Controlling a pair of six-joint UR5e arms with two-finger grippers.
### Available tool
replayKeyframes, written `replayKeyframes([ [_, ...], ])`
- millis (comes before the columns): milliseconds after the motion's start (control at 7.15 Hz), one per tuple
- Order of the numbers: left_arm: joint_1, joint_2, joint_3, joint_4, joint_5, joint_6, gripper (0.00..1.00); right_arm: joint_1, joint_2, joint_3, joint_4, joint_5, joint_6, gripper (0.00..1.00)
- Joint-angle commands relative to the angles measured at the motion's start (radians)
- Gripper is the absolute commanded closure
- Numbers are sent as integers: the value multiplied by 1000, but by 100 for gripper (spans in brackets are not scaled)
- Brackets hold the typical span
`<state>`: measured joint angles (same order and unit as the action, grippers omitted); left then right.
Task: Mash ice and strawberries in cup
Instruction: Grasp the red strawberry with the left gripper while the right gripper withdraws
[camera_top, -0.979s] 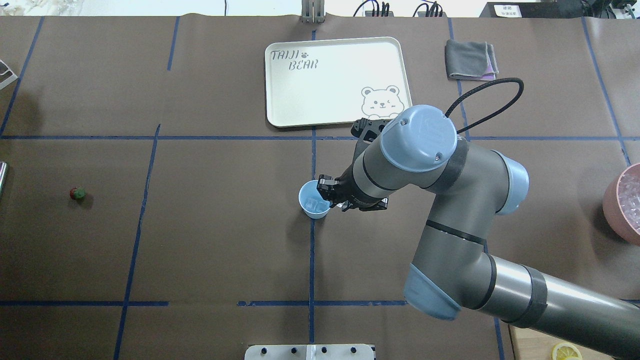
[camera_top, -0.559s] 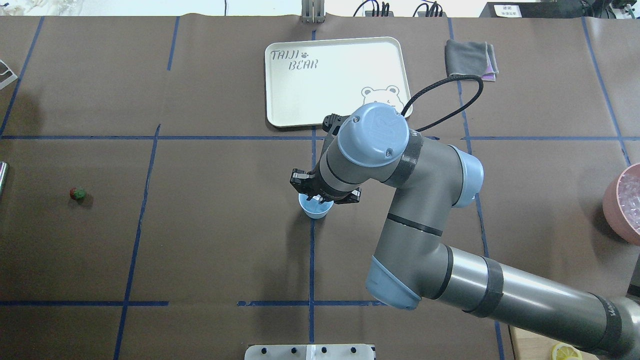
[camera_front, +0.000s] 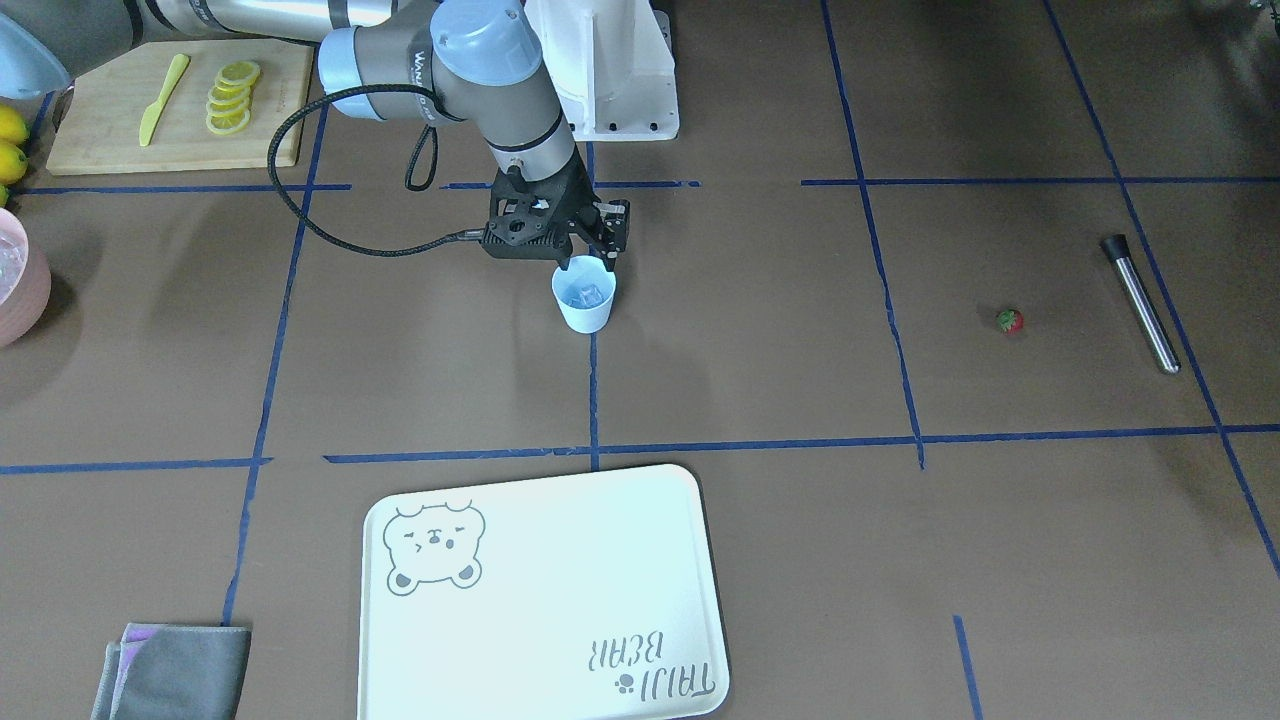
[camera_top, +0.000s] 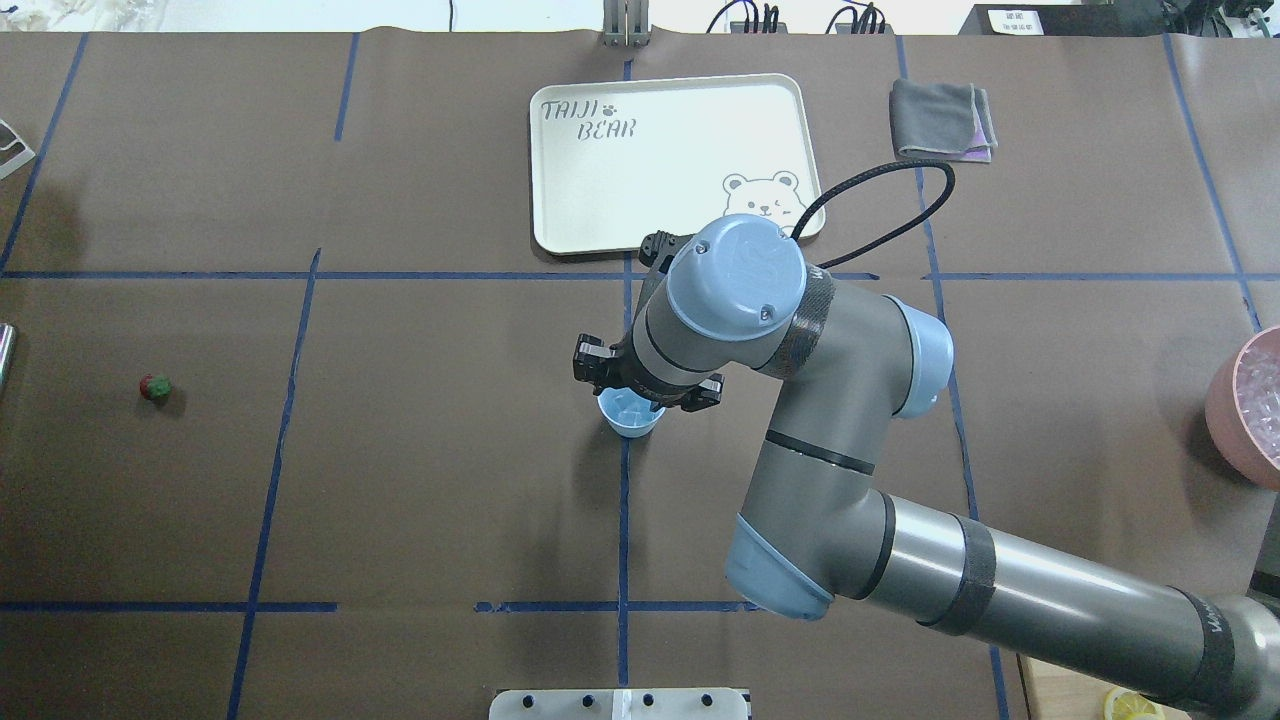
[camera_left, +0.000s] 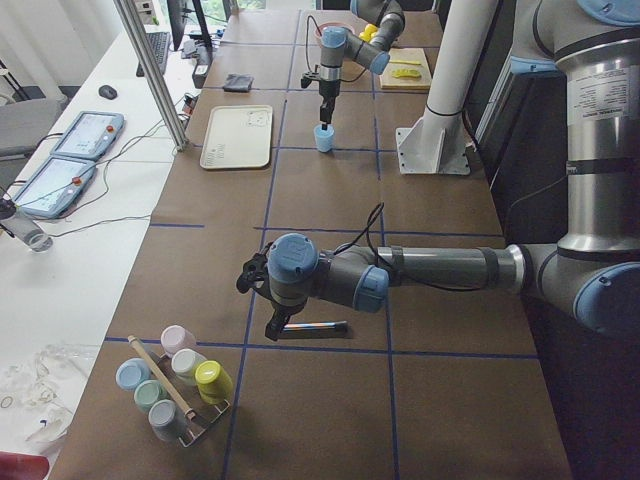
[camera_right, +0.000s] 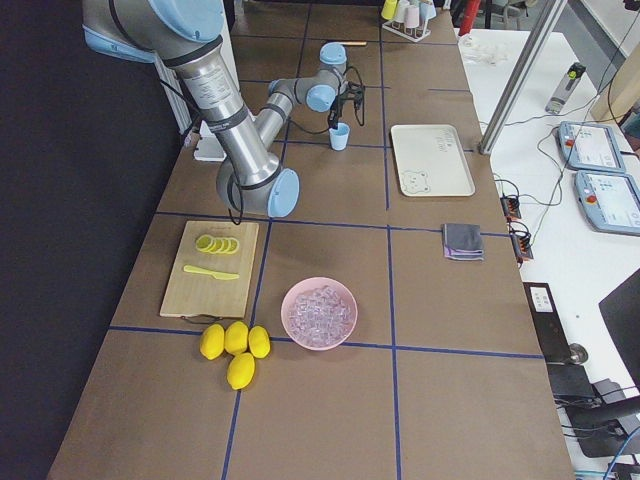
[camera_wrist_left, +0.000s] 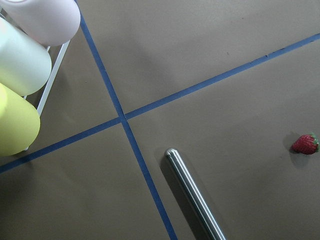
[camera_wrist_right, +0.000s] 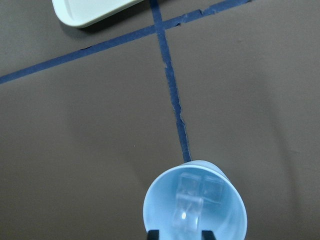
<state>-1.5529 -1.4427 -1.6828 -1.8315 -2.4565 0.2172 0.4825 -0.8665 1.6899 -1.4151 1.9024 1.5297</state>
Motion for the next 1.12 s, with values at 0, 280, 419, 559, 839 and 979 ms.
replayKeyframes([
  [0, 2, 2, 11, 0, 8, -7, 0, 22, -6, 45, -7, 9, -2, 17],
  [280, 71, -11, 18, -2, 10, -179, 0, 196, -232, 277, -8, 126, -16, 0],
  [419, 109, -15, 21, -11, 11, -250, 0, 319, -317, 336, -8, 226, -19, 0],
  [559, 194, -16, 14, -43, 14, -286, 0, 397, -372, 361, -8, 283, -51, 0],
  [839, 336, -28, -1, -235, 110, -730, 0, 441, -455, 387, -8, 285, -129, 0],
  [979, 431, -28, -6, -293, 204, -869, 0, 444, -476, 386, -7, 285, -167, 0],
])
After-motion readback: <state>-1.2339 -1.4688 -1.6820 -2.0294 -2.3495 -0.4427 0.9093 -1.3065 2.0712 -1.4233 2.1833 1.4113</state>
